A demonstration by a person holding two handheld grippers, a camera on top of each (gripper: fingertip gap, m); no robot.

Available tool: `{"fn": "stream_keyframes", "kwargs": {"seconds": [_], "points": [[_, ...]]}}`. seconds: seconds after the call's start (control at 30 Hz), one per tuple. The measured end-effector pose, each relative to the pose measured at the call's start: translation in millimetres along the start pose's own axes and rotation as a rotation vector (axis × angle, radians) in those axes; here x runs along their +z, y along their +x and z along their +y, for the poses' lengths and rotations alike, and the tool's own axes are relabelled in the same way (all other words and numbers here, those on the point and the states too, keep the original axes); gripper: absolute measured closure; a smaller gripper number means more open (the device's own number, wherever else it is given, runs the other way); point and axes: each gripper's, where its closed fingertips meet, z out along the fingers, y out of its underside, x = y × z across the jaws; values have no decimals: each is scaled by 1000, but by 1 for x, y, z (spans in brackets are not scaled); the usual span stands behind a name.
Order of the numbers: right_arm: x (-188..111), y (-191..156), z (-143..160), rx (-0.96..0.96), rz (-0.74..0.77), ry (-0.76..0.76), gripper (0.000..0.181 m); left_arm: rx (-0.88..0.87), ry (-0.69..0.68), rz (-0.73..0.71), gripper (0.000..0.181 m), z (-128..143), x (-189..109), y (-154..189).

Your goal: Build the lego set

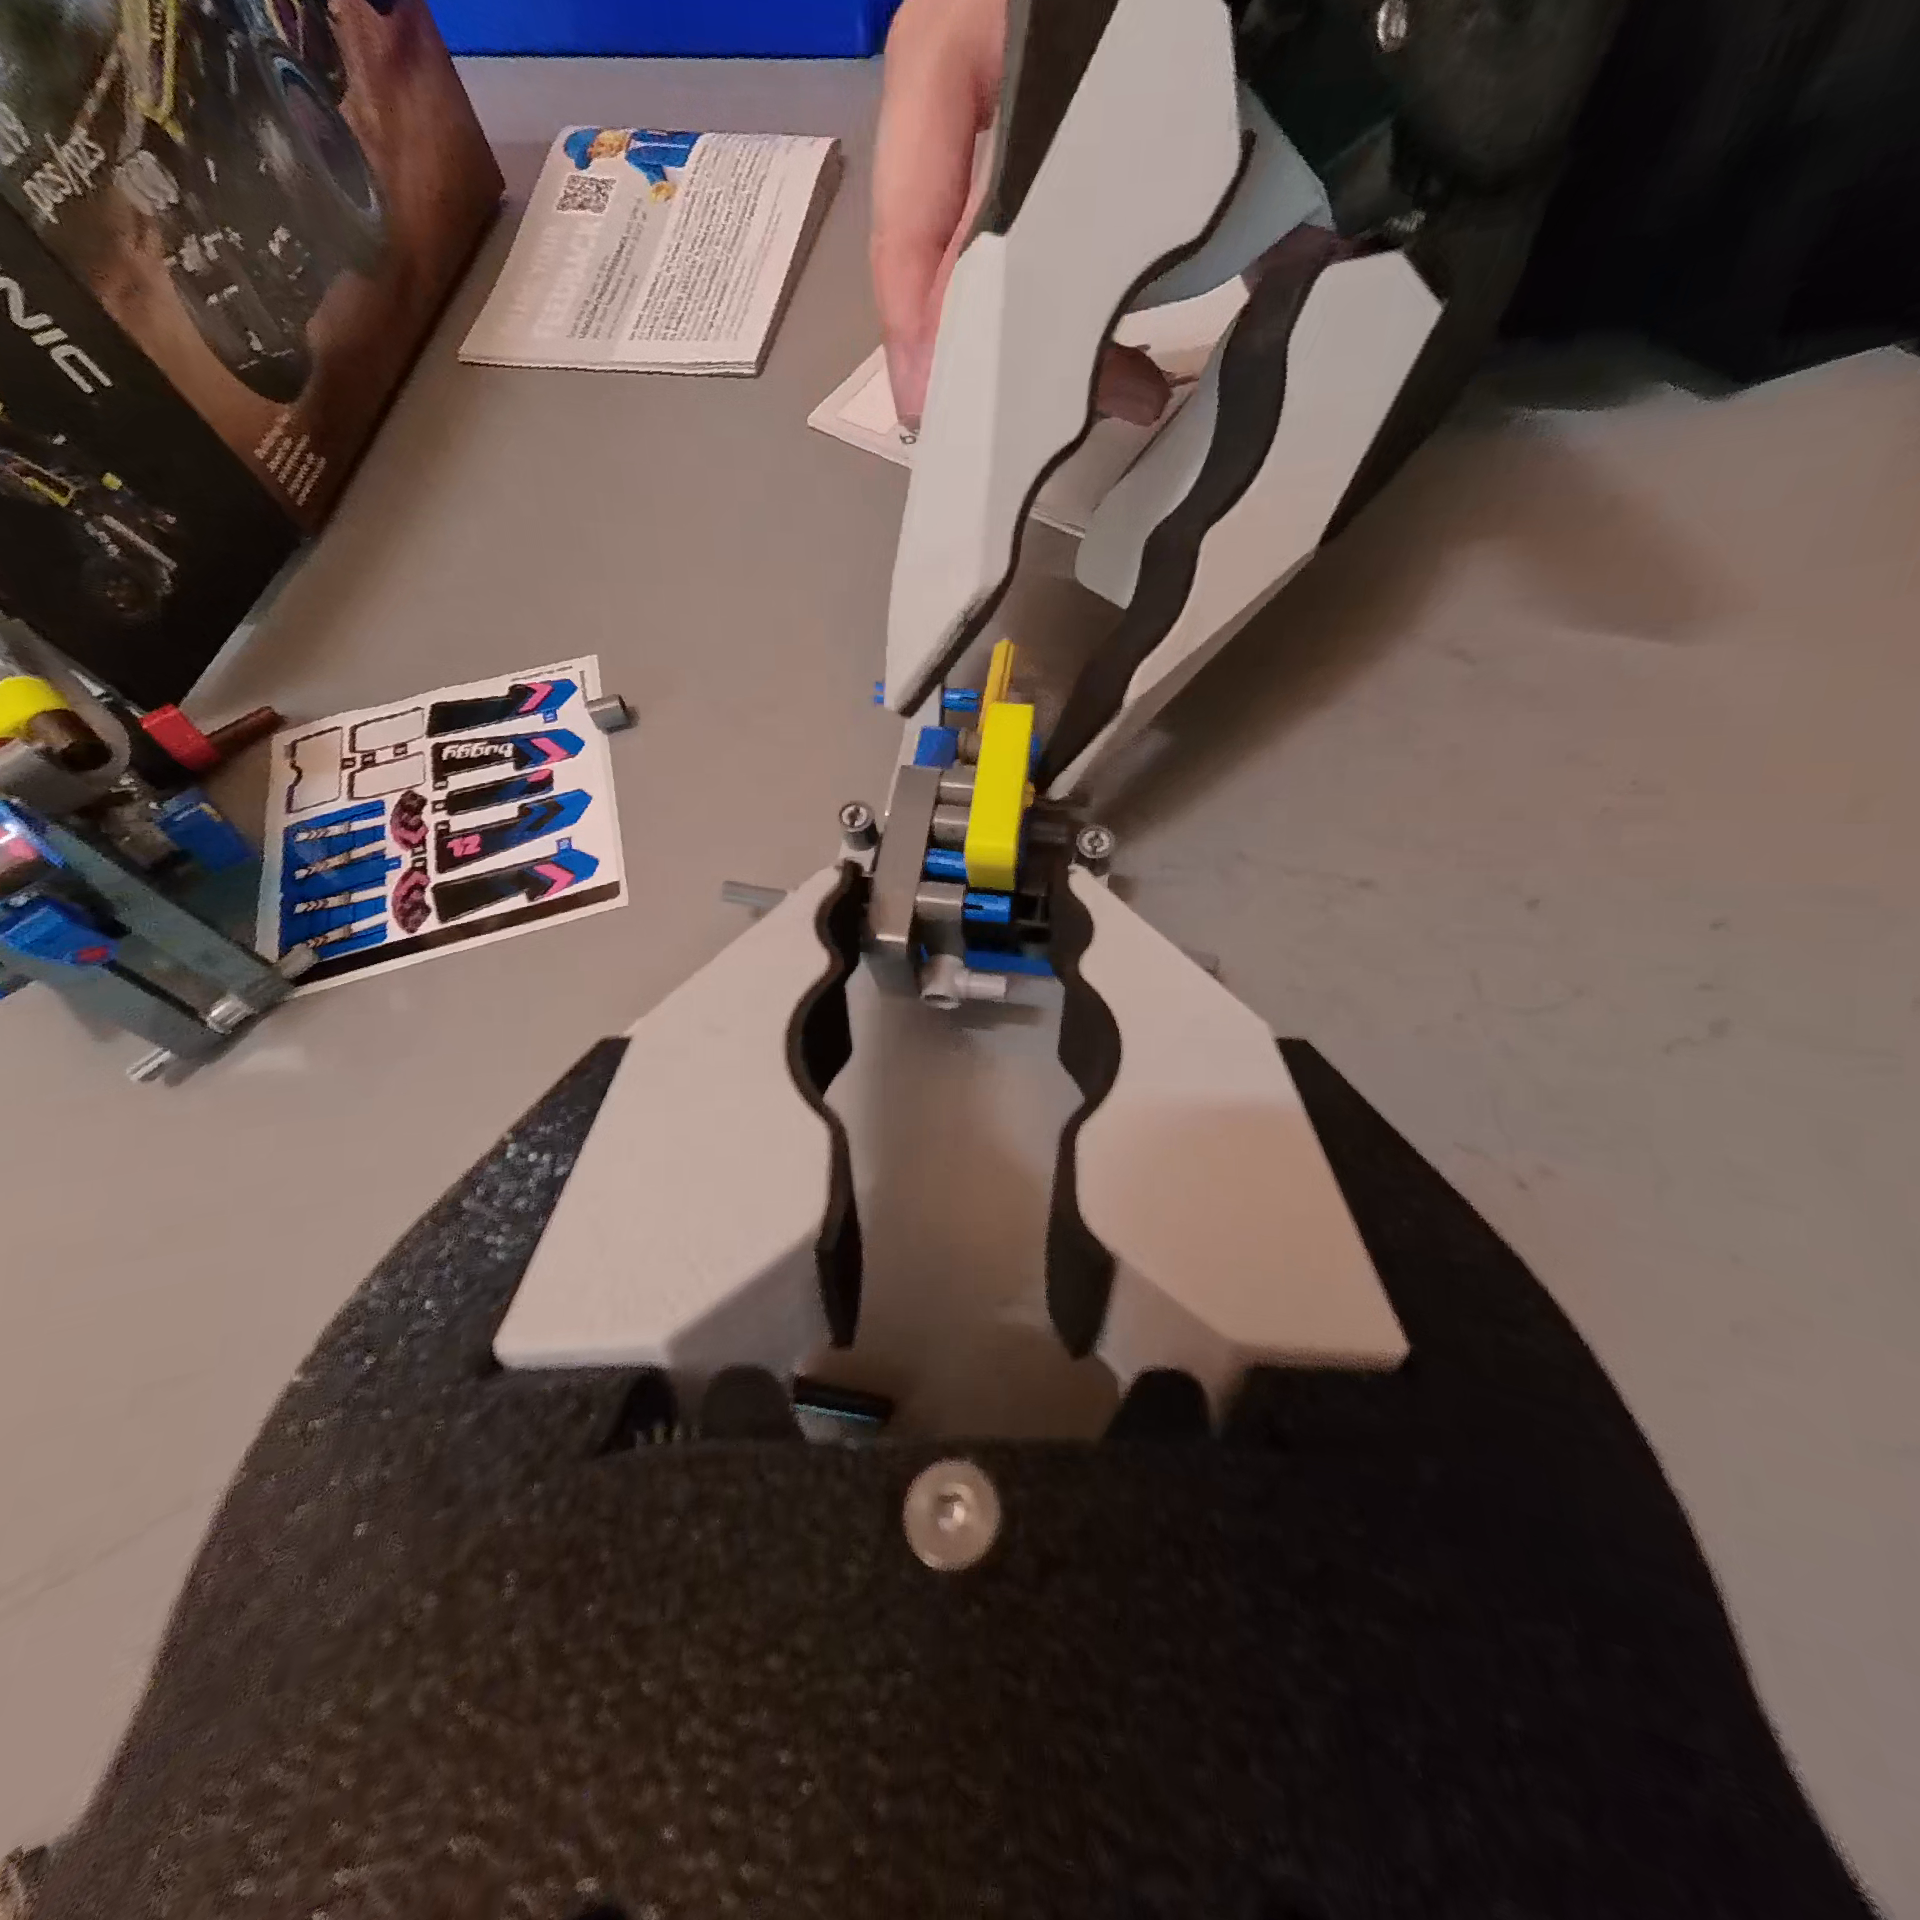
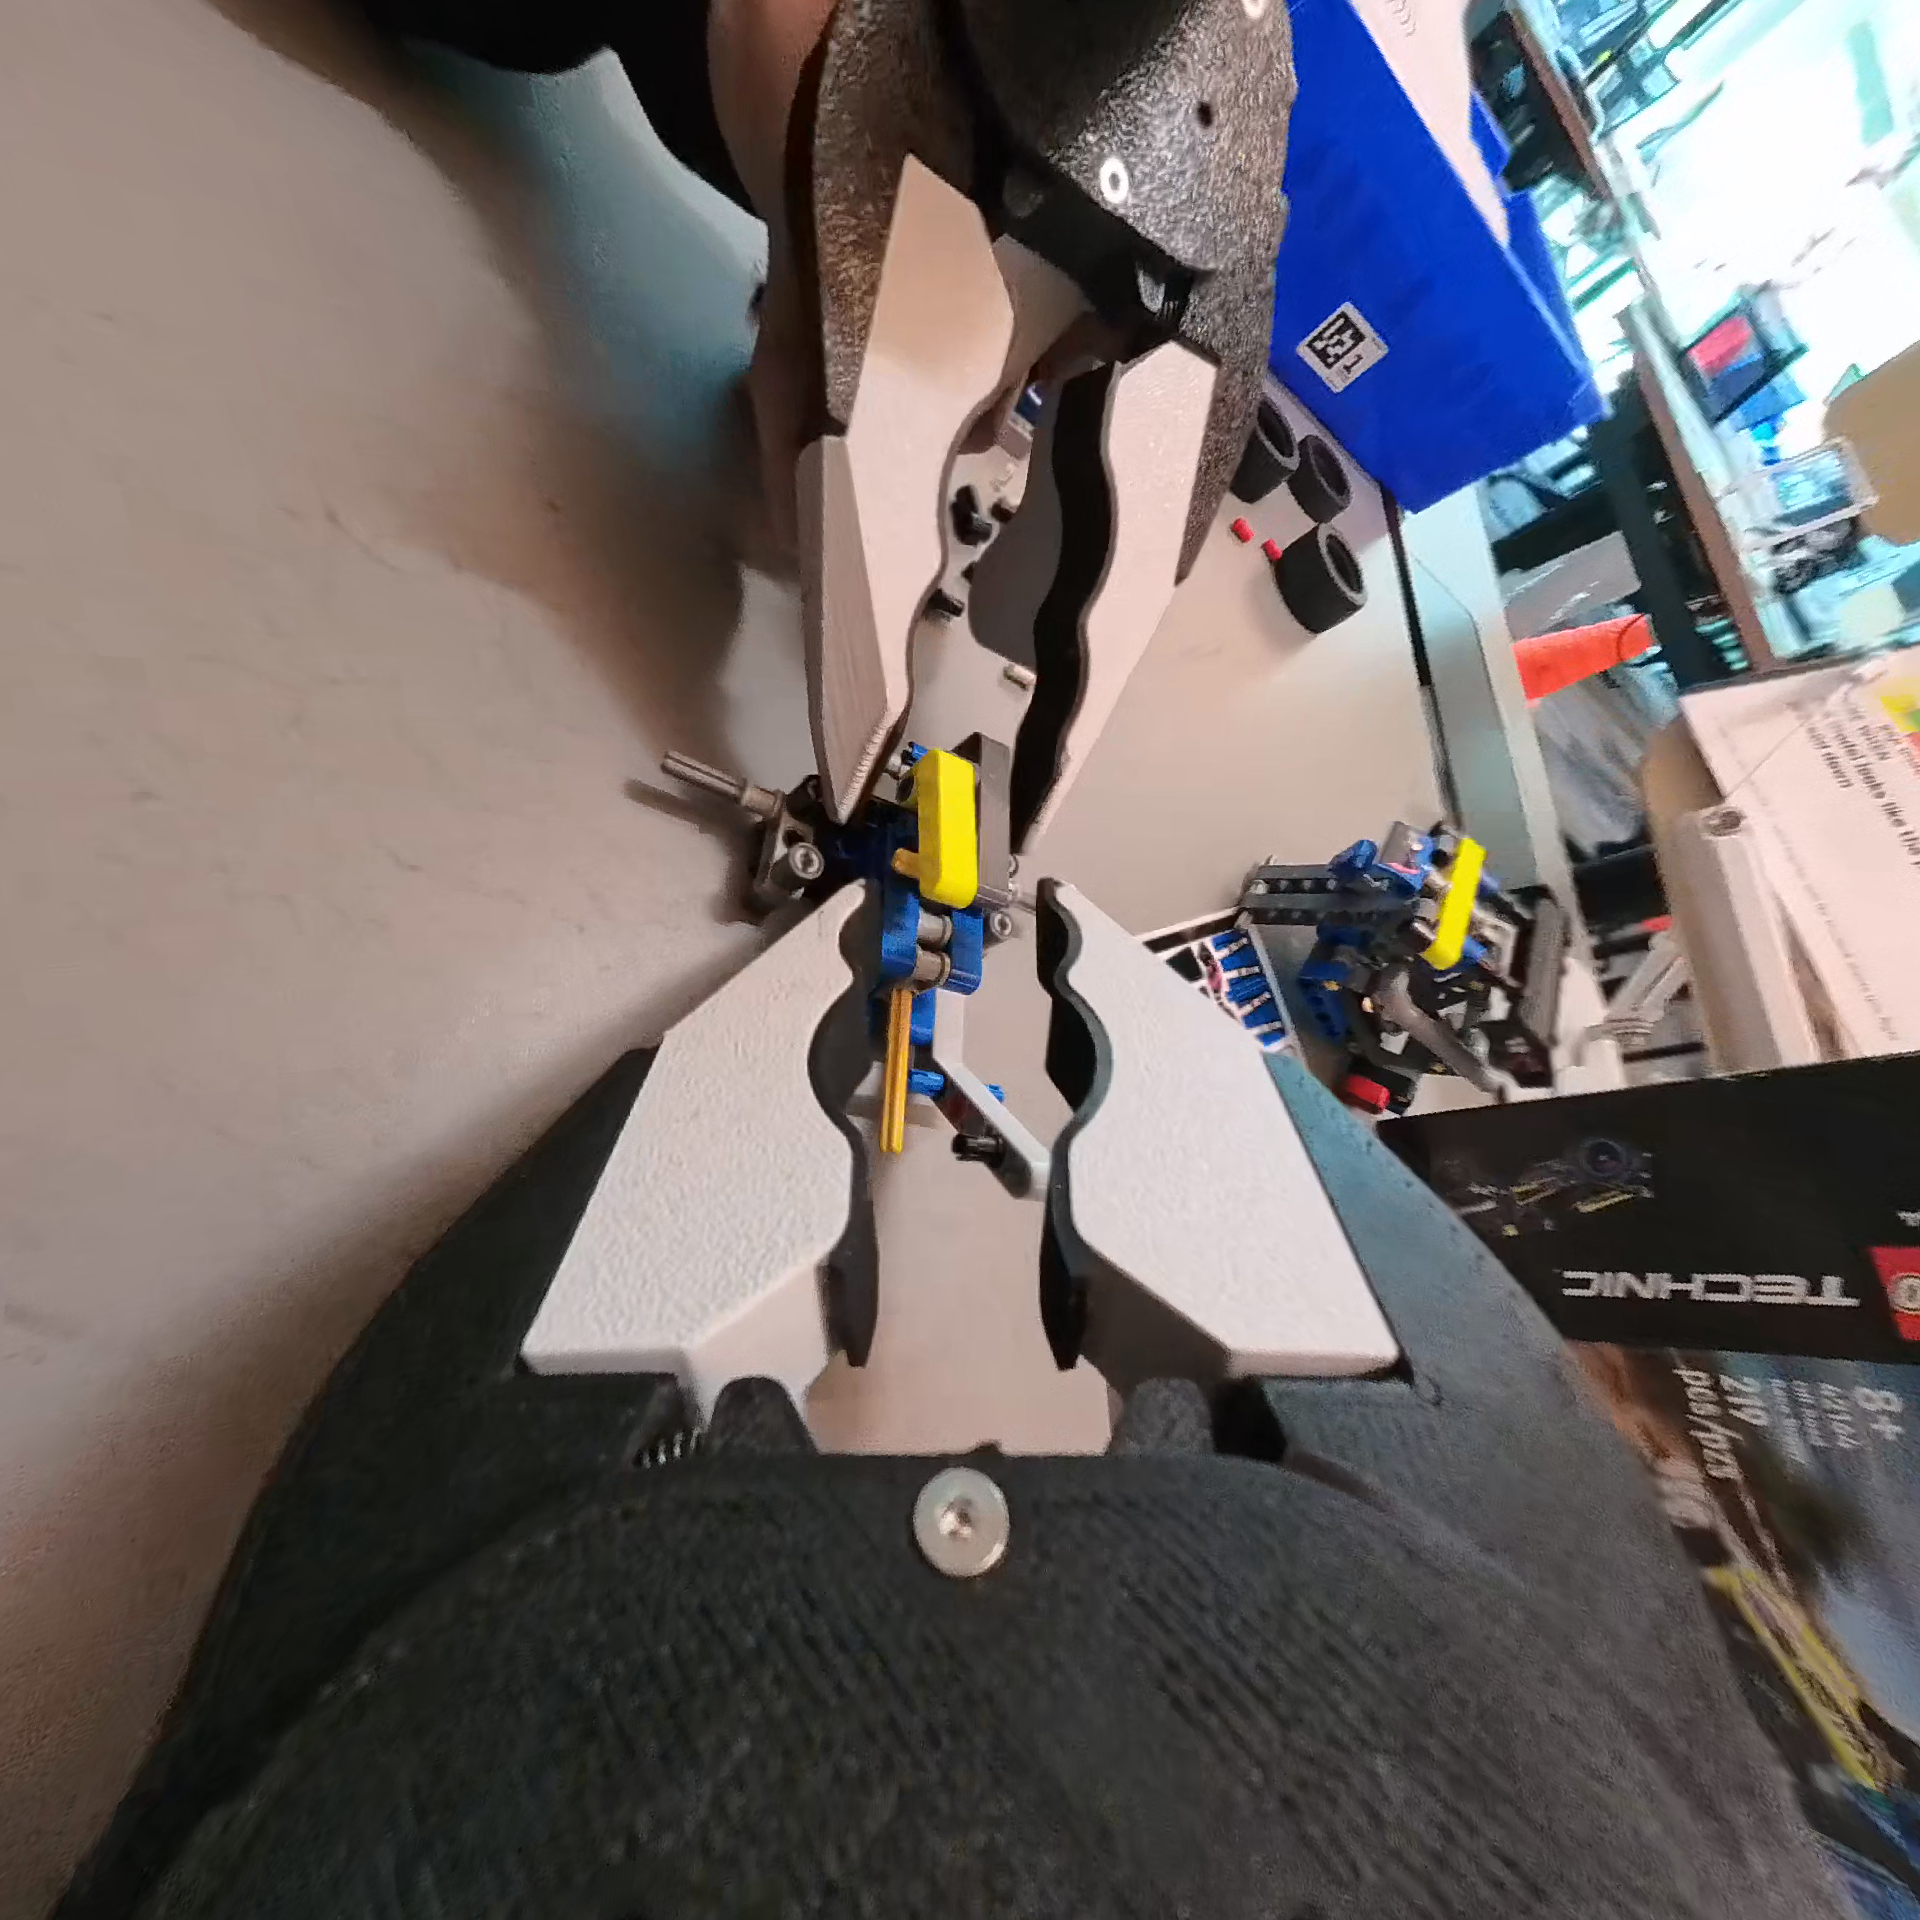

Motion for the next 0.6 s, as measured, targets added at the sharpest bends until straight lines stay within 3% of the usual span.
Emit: {"fn": "stream_keyframes", "kwargs": {"seconds": [0.4,0.6], "points": [[1,-1,-1,-311,221,-98,163,-41,-2,-11,158,1,-1,-4],[3,0,2,-304,232,-116,166,-79,-4,-8,158,2,-1,-6]]}}
